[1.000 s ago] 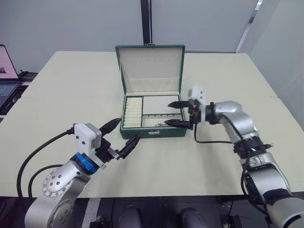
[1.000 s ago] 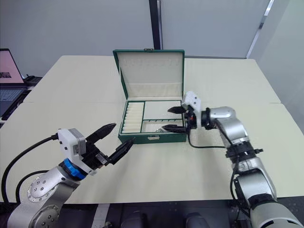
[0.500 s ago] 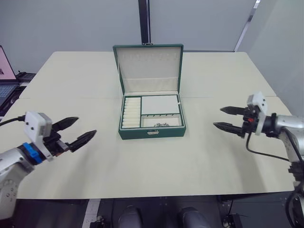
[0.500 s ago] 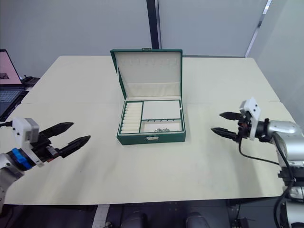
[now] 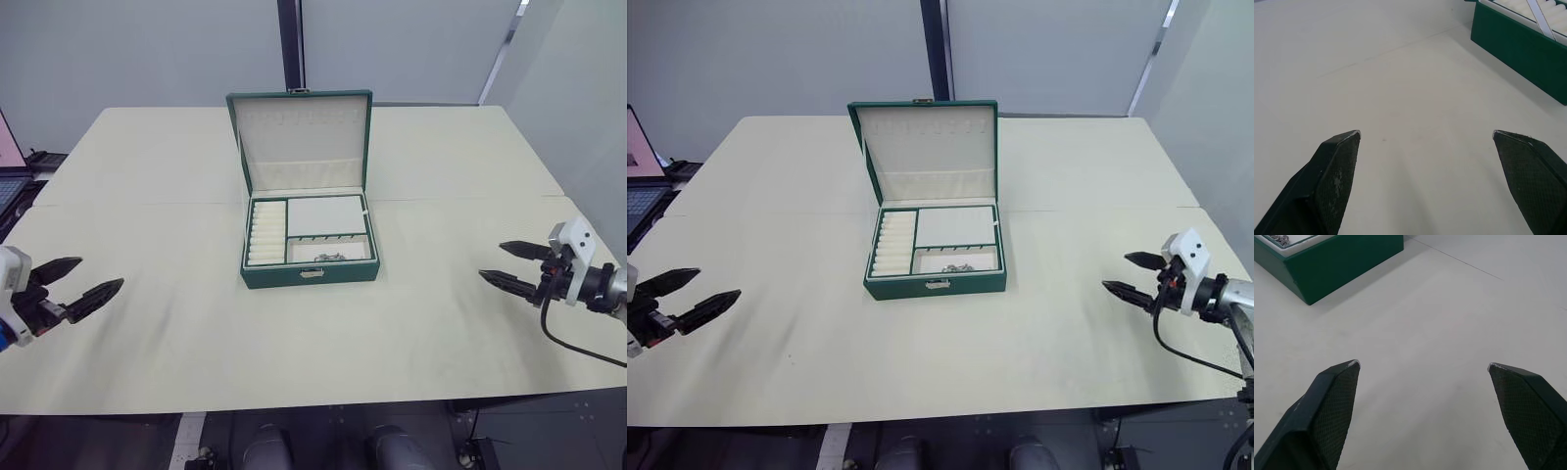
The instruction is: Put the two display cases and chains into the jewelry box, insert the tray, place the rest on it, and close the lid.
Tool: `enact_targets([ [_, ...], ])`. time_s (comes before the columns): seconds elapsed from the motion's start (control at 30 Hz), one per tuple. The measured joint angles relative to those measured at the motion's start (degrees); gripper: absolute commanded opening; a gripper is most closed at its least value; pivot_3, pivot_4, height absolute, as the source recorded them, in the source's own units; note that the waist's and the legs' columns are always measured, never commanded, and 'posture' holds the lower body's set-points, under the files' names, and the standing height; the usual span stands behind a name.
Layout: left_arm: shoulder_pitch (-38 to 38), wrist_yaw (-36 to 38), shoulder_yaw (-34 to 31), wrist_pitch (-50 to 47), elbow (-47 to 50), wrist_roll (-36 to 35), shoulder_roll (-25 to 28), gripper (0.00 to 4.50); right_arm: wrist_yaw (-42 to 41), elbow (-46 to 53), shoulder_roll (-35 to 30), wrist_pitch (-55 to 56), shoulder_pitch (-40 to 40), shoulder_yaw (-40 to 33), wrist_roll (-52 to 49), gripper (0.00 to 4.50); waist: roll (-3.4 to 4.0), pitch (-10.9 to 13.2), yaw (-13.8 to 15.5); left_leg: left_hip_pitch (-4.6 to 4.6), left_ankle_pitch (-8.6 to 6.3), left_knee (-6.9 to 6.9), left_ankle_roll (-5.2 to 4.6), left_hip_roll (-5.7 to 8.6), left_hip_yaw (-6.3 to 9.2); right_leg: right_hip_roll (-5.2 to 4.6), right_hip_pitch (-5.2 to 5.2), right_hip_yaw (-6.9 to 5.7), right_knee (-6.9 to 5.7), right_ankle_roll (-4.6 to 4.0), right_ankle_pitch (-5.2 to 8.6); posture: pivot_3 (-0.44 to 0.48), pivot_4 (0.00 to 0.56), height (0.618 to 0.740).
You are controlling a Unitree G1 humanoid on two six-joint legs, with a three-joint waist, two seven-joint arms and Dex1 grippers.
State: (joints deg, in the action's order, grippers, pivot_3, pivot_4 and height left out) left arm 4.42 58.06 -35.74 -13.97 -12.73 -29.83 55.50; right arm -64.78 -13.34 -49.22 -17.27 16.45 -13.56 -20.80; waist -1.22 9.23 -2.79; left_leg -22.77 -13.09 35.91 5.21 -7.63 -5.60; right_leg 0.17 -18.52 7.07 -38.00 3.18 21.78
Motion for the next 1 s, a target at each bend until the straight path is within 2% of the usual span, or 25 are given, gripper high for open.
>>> enact_targets([
  [0.23,-3.12,-3.01,0.69,1.82,0.12,2.39,-1.45,4.5,3.87,-1.0,1.76,-3.19,4.65,0.06,-0.89,4.45,0.0,0.0,-0.06,0.0,0.01,0.01,0.01,-0.02,0.0,0.01,0.01,0.0,-0.03,0.0,0.0,0.0,0.15,0.74],
  [0.27,-4.85,-4.28,1.69,1.94,0.05,3.15,-2.08,4.32,4.95,-0.79,3.05,-4.07,5.89,0.05,-1.29,4.07,0.0,0.0,-0.05,0.01,0.01,0.02,0.01,-0.02,0.01,0.01,0.02,-0.01,-0.05,0.0,0.0,0.0,0.15,0.74],
  [0.33,-7.92,-6.59,3.56,2.11,0.04,4.34,-3.34,3.89,6.4,0.36,5.48,-5.38,7.55,0.82,-1.94,3.52,0.0,0.0,-0.03,-0.01,0.01,0.03,0.02,-0.02,0.02,0.02,0.02,-0.01,-0.05,0.0,0.0,0.0,0.15,0.74],
  [0.43,-10.62,-9.3,7.06,1.76,0.2,5.64,-6.61,2.87,8.13,1.93,8.44,-6.16,9.11,4.37,-1.24,2.4,0.01,0.0,0.04,-0.04,0.01,0.04,0.02,-0.02,-0.06,0.01,-0.01,0.03,-0.02,0.01,-0.01,0.0,0.15,0.74],
  [0.47,-11.14,-9.9,8.51,1.65,0.38,6.04,-7.95,2.66,8.81,1.95,9.4,-6.16,9.63,5.33,-0.58,2.19,0.0,0.0,0.04,-0.04,0.01,0.05,0.03,-0.04,-0.07,0.01,-0.02,0.02,-0.03,0.01,-0.01,0.0,0.15,0.74],
  [0.57,-13.39,-11.08,15.48,0.78,0.67,7.93,-12.66,1.6,11.62,0.65,13.15,-5.34,12.58,9.39,2.47,1.36,0.0,-0.01,0.05,-0.06,0.03,0.13,0.04,-0.06,-0.07,0.03,-0.07,0.01,-0.17,0.02,-0.01,0.0,0.15,0.74],
  [0.7,-20.39,-13.16,20.58,0.88,-3.62,10.91,-16.3,0.21,14.75,-6.33,17.84,-2.1,17.53,13.04,6.73,0.3,-0.02,-0.02,0.02,-0.02,0.04,0.19,0.03,-0.06,-0.08,0.05,-0.09,0.02,-0.27,0.02,-0.01,0.0,0.15,0.74],
  [0.73,-22.35,-13.79,21.44,1.15,-4.52,11.41,-17.11,0.0,15.24,-7.86,19.36,-1.19,18.83,14.1,7.57,0.1,-0.02,-0.02,-0.02,-0.05,0.04,0.2,0.04,-0.07,-0.1,0.05,-0.14,0.04,-0.33,0.02,-0.01,0.0,0.15,0.74],
  [0.87,-28.93,-14.91,24.62,3.21,-9.92,13.61,-21.0,0.0,17.51,-15.95,25.0,3.46,24.31,17.76,11.65,0.03,-0.02,-0.02,-0.25,-0.06,0.04,0.24,0.04,-0.07,-0.31,0.04,-0.36,0.16,-0.55,0.03,-0.01,0.0,0.15,0.74],
  [1.0,-32.61,-15.57,26.13,4.31,-14.81,14.84,-23.38,0.0,18.46,-20.64,27.51,6.12,27.21,18.37,13.18,0.03,-0.03,-0.02,-0.37,-0.14,0.1,0.42,0.1,-0.12,-0.43,0.05,-0.71,0.19,-0.9,0.03,-0.01,0.0,0.15,0.74],
])
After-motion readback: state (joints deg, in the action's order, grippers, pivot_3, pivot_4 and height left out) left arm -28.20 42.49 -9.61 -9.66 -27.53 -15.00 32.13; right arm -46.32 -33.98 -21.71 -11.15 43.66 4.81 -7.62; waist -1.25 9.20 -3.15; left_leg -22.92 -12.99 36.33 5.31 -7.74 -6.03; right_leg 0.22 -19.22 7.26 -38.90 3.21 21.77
